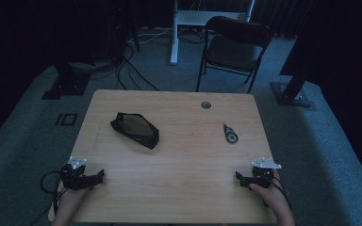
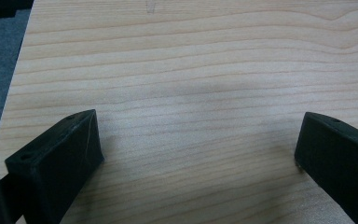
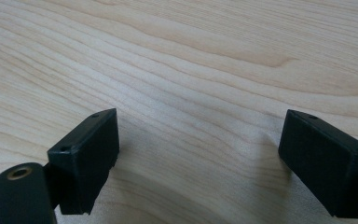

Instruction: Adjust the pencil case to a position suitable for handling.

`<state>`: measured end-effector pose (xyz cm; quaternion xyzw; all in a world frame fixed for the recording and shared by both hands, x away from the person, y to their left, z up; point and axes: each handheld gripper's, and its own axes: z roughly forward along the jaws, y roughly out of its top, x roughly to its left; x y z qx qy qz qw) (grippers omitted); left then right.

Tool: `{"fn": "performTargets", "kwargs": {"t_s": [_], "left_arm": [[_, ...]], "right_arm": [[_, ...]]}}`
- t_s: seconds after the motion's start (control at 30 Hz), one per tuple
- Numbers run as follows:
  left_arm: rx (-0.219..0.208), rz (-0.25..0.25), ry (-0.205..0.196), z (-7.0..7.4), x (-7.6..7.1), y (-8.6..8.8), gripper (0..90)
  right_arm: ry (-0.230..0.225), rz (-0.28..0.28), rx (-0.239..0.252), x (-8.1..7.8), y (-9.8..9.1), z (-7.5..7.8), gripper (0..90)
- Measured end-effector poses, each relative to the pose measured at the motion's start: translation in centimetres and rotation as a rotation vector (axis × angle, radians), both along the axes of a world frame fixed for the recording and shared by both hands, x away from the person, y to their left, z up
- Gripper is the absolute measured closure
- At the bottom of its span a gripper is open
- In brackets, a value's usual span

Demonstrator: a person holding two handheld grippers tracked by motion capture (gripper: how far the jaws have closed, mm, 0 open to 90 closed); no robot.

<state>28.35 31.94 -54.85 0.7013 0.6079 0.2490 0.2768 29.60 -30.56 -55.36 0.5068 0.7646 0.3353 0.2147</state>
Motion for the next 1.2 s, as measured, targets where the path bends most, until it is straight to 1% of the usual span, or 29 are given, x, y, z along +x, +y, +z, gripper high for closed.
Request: {"fn": "performTargets", "kwargs": {"t_s": [0.3, 0.33, 0.37, 0.43, 0.5, 0.53, 0.6, 0.7, 0.83, 0.87, 0.9, 1.0, 1.1, 1.2], "left_arm": [[-0.001, 0.001, 0.0, 0.0, 0.0, 0.0, 0.6], [-0.001, 0.001, 0.0, 0.0, 0.0, 0.0, 0.6], [-0.001, 0.001, 0.0, 0.0, 0.0, 0.0, 0.6], [0.0, 0.0, 0.0, 0.0, 0.0, 0.0, 0.6], [0.0, 0.0, 0.0, 0.0, 0.0, 0.0, 0.6], [0.0, 0.0, 0.0, 0.0, 0.0, 0.0, 0.6], [-0.001, 0.0, -0.001, 0.0, 0.0, 0.0, 0.6], [0.0, 0.0, 0.0, 0.0, 0.0, 0.0, 0.6], [0.0, 0.0, 0.0, 0.0, 0.0, 0.0, 0.6], [0.0, 0.0, 0.0, 0.0, 0.0, 0.0, 0.6], [0.0, 0.0, 0.0, 0.0, 0.0, 0.0, 0.6], [0.0, 0.0, 0.0, 0.0, 0.0, 0.0, 0.6], [0.0, 0.0, -0.001, 0.0, 0.0, 0.0, 0.6], [0.0, 0.0, 0.0, 0.0, 0.0, 0.0, 0.6]], "right_arm": [[0.0, 0.003, 0.0, 0.0, 0.0, 0.0, 12.1], [-0.002, 0.015, -0.001, -0.1, 0.1, 0.0, 12.1], [-0.002, 0.015, -0.001, -0.1, 0.1, 0.0, 12.1], [0.002, 0.021, 0.027, -0.3, 0.1, 0.1, 12.1], [0.003, 0.028, 0.03, -0.3, 0.2, 0.1, 12.1], [0.007, 0.017, 0.04, -0.3, 0.2, 0.1, 12.1], [0.006, 0.024, 0.037, -0.2, 0.4, 0.2, 12.1], [0.001, 0.028, 0.044, 0.0, 0.8, 0.5, 12.1], [0.005, 0.033, 0.061, 0.3, 1.3, 0.7, 12.1], [0.005, 0.034, 0.072, 0.5, 1.6, 0.8, 12.1], [0.0, 0.037, 0.074, 0.6, 1.8, 0.9, 12.1], [-0.014, 0.043, 0.053, 0.9, 2.4, 1.0, 12.1], [-0.017, 0.061, 0.073, 1.3, 3.1, 1.2, 12.1], [-0.022, 0.074, 0.065, 1.6, 3.7, 1.4, 12.1]]}}
